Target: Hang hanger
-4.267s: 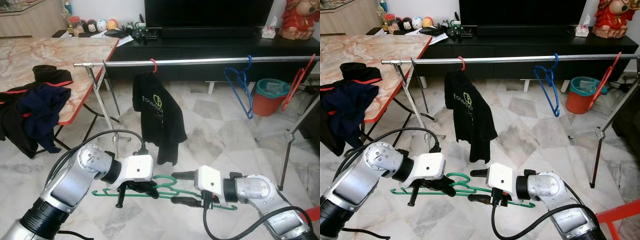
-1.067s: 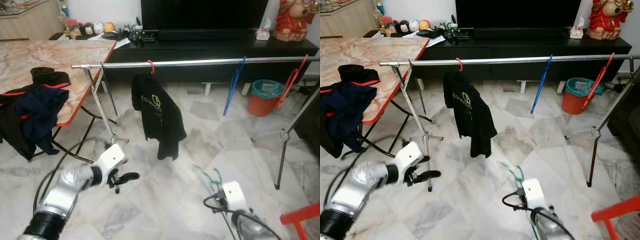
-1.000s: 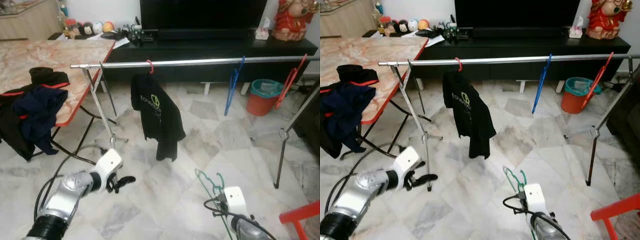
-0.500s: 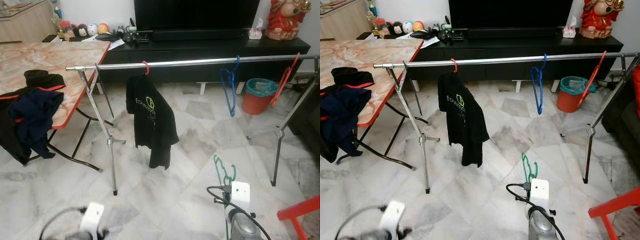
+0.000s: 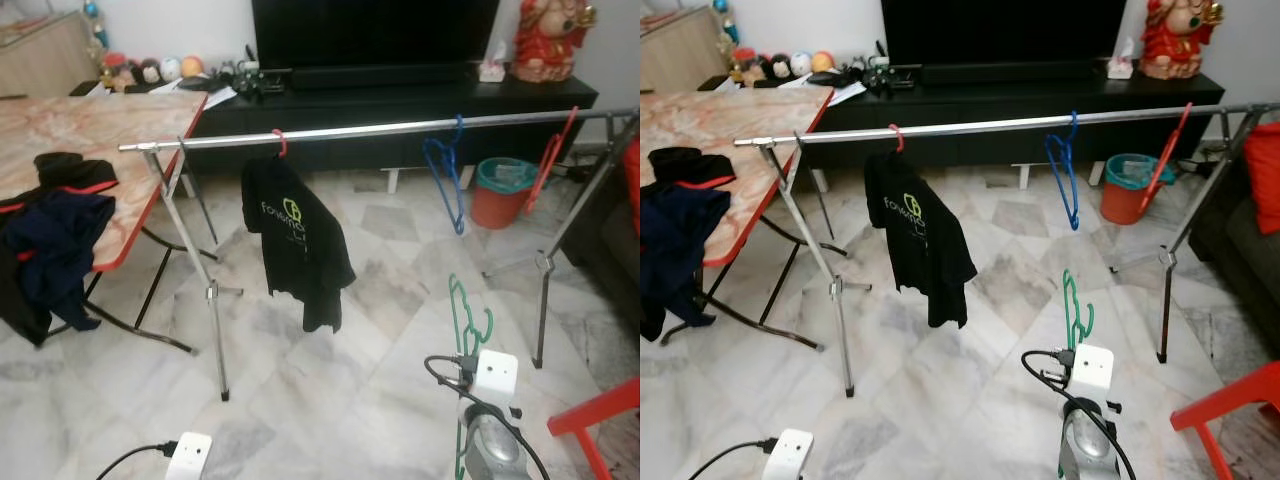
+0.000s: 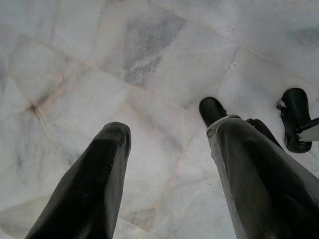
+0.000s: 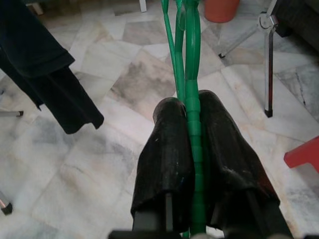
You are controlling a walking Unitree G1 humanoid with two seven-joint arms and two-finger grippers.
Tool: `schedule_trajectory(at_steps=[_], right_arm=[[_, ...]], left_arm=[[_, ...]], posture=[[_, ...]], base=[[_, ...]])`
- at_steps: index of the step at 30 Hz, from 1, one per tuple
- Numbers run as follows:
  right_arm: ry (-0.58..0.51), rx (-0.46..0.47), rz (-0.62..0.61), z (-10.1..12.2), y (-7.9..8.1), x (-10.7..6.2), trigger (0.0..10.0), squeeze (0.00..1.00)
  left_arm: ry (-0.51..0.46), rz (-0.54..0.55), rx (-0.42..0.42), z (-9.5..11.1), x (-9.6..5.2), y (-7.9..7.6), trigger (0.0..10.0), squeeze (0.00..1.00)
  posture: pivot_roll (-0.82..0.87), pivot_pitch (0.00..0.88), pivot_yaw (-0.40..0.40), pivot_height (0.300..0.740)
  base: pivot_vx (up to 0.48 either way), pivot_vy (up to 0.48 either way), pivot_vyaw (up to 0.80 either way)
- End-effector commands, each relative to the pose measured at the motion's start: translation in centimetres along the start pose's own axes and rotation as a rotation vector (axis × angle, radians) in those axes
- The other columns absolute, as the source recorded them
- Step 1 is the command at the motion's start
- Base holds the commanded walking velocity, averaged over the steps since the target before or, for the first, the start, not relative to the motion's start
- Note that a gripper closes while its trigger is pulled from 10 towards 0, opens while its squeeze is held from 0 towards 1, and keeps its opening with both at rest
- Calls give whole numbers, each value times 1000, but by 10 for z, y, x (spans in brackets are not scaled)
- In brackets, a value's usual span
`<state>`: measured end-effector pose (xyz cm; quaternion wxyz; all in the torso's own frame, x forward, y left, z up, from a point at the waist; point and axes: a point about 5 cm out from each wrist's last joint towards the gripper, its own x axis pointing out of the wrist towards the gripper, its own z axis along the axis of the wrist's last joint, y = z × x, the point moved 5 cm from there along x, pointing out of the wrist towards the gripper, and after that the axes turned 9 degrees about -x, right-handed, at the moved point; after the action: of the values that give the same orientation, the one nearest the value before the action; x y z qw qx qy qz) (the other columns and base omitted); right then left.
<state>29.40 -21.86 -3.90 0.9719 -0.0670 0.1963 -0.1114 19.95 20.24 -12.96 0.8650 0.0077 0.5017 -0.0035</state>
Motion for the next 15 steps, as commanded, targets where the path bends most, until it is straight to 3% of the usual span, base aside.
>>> schedule_trajectory(at_steps=[1, 10, 15], right_arm=[[-39, -10, 14, 10, 6, 3, 10000, 0], [-73, -37, 30, 19, 11, 5, 10000, 0], [-111, -51, 92, 26, 21, 5, 10000, 0]], left_arm=[[4, 3, 1, -1, 0, 2, 10000, 0], [56, 1, 19, -24, -3, 6, 10000, 0], [70, -23, 35, -30, -2, -9, 10000, 0]], posture=[[-281, 0, 68, 740], [-274, 0, 71, 740], [-271, 0, 68, 740]], base=[[289, 0, 0], [297, 0, 0], [180, 0, 0]])
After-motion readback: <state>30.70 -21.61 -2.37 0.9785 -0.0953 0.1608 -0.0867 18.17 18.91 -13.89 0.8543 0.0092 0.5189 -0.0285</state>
